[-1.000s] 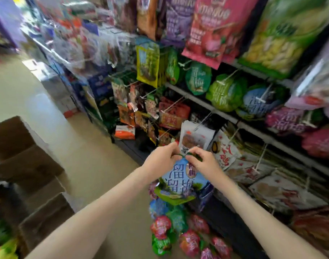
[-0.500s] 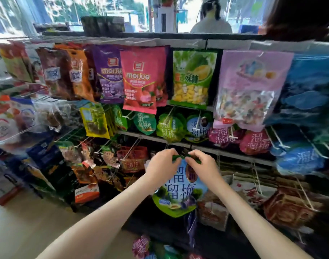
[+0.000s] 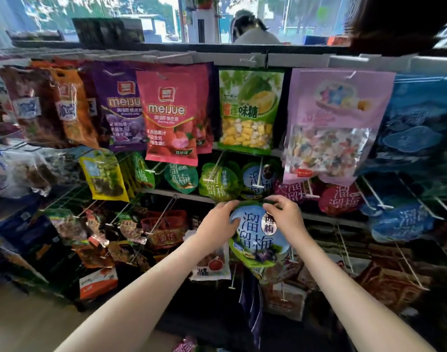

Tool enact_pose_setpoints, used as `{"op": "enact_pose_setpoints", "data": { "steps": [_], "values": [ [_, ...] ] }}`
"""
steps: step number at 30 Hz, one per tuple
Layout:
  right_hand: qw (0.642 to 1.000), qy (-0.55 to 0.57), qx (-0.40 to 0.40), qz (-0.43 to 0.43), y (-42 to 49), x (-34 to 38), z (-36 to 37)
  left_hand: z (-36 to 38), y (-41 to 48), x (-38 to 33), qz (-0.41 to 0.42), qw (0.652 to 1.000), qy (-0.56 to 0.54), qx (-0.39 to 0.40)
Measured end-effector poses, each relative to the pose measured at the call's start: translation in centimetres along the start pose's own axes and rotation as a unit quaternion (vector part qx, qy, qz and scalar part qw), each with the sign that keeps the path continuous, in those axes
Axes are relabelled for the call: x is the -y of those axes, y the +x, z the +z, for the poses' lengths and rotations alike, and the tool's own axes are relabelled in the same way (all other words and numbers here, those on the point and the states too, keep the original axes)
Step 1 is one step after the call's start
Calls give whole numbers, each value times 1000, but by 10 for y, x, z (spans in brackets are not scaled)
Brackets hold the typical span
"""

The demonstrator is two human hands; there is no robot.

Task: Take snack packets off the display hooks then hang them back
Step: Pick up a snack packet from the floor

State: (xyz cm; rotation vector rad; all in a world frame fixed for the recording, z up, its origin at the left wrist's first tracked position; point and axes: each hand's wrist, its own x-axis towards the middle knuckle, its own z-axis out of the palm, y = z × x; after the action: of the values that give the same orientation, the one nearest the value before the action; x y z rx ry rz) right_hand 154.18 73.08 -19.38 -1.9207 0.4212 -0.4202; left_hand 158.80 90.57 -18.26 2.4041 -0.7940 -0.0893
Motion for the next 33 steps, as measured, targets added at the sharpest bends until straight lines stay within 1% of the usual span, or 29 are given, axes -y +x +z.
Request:
{"op": "enact_pose_setpoints", "data": {
  "steps": [7, 14, 19, 21, 24, 27, 30, 33],
  "values": [
    [999, 1, -33, 3, 27, 7, 21, -11, 31, 24, 21, 999, -13, 31],
    [994, 29, -100, 13, 38, 9, 29, -14, 58, 39, 66, 997, -22, 34],
    [994, -7, -105, 19, 48, 9, 29, -13, 70, 47, 96, 994, -23, 47],
    [994, -6, -112, 13, 50, 9, 28, -12, 75, 50, 113, 992, -26, 51],
    [992, 9, -124, 4, 52, 11, 29, -10, 82, 50, 114, 991, -51, 53],
    [993, 18, -114, 1, 54, 11, 28, -2, 87, 48, 108, 992, -47, 35],
    [995, 15, -99, -1, 54, 10, 27, 3, 93, 46, 93, 995, -17, -17],
    [995, 10, -101, 1, 54, 8, 28, 6, 96, 45, 81, 995, -32, -48]
  ]
}}
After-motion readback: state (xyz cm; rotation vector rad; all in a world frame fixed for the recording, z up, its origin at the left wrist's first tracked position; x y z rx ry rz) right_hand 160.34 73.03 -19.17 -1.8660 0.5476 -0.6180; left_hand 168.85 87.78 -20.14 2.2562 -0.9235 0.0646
